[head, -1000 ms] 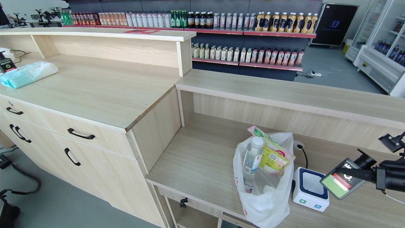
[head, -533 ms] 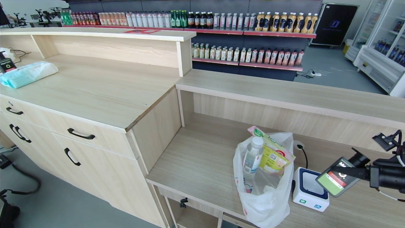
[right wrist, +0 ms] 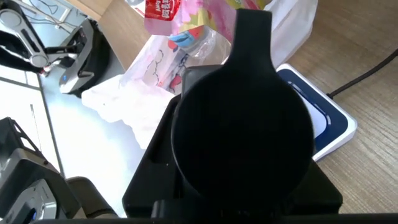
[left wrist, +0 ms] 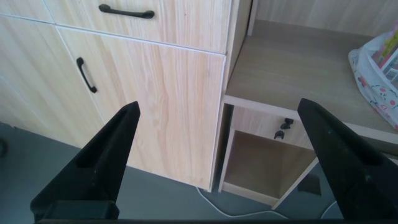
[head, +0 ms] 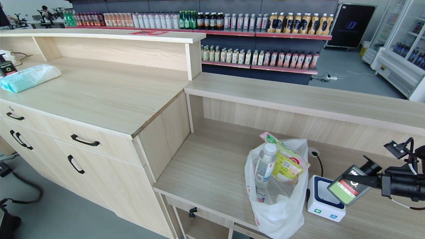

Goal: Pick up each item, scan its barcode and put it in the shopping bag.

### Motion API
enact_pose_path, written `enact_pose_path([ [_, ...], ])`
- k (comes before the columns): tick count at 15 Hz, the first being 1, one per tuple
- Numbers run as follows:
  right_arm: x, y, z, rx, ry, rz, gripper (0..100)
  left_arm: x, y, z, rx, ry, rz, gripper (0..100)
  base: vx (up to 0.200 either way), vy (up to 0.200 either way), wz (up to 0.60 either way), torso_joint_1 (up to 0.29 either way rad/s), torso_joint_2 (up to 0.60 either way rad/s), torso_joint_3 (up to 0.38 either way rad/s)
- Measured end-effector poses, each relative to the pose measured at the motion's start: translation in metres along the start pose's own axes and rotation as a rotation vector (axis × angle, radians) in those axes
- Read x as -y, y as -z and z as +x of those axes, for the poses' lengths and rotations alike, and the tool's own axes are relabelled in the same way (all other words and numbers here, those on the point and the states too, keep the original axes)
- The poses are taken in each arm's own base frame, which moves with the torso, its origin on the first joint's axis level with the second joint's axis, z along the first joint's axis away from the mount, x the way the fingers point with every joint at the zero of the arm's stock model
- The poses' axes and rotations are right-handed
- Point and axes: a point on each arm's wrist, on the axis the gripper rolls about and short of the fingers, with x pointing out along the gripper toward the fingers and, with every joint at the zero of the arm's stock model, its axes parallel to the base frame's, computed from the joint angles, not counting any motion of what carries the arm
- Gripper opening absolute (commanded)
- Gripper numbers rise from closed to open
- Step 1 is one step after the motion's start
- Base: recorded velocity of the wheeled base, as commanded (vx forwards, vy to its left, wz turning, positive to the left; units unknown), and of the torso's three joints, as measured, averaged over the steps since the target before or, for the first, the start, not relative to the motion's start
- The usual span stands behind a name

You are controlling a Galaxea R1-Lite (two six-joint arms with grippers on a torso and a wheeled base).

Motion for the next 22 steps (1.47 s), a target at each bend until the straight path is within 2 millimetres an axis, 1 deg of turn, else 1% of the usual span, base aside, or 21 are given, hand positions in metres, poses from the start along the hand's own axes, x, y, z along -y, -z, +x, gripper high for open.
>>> enact_pose_path([
  [7, 0.008, 0.008, 0.005, -0.012, -0.005, 0.027, 0, 0.000, 0.000, 0.000, 0.000, 0.000, 0.000, 100, 0.000, 0.000, 0.00, 0.000, 0.00, 0.000],
  [11, 0.010, 0.009, 0.006, -0.009, -0.003, 0.022, 0, 0.000, 0.000, 0.000, 0.000, 0.000, 0.000, 100, 0.000, 0.000, 0.00, 0.000, 0.00, 0.000],
  [13, 0.007, 0.006, 0.004, -0.006, 0.007, 0.008, 0, 0.000, 0.000, 0.000, 0.000, 0.000, 0.000, 100, 0.000, 0.000, 0.00, 0.000, 0.00, 0.000],
  [14, 0.002, 0.001, 0.000, -0.004, 0.027, -0.019, 0, 0.000, 0.000, 0.000, 0.000, 0.000, 0.000, 100, 0.000, 0.000, 0.00, 0.000, 0.00, 0.000],
  [16, -0.020, -0.012, -0.017, 0.004, 0.097, -0.082, 0, 0.000, 0.000, 0.000, 0.000, 0.000, 0.000, 100, 0.000, 0.000, 0.00, 0.000, 0.00, 0.000],
  [18, -0.055, -0.024, -0.045, 0.021, 0.188, -0.128, 0, 0.000, 0.000, 0.000, 0.000, 0.000, 0.000, 100, 0.000, 0.000, 0.00, 0.000, 0.00, 0.000],
  [19, -0.073, -0.027, -0.060, 0.034, 0.236, -0.142, 0, 0.000, 0.000, 0.000, 0.000, 0.000, 0.000, 100, 0.000, 0.000, 0.00, 0.000, 0.00, 0.000],
  [21, -0.111, -0.026, -0.088, 0.067, 0.350, -0.165, 0, 0.000, 0.000, 0.000, 0.000, 0.000, 0.000, 100, 0.000, 0.000, 0.00, 0.000, 0.00, 0.000],
  [22, -0.124, -0.024, -0.098, 0.073, 0.422, -0.173, 0, 0.000, 0.000, 0.000, 0.000, 0.000, 0.000, 100, 0.000, 0.000, 0.00, 0.000, 0.00, 0.000],
])
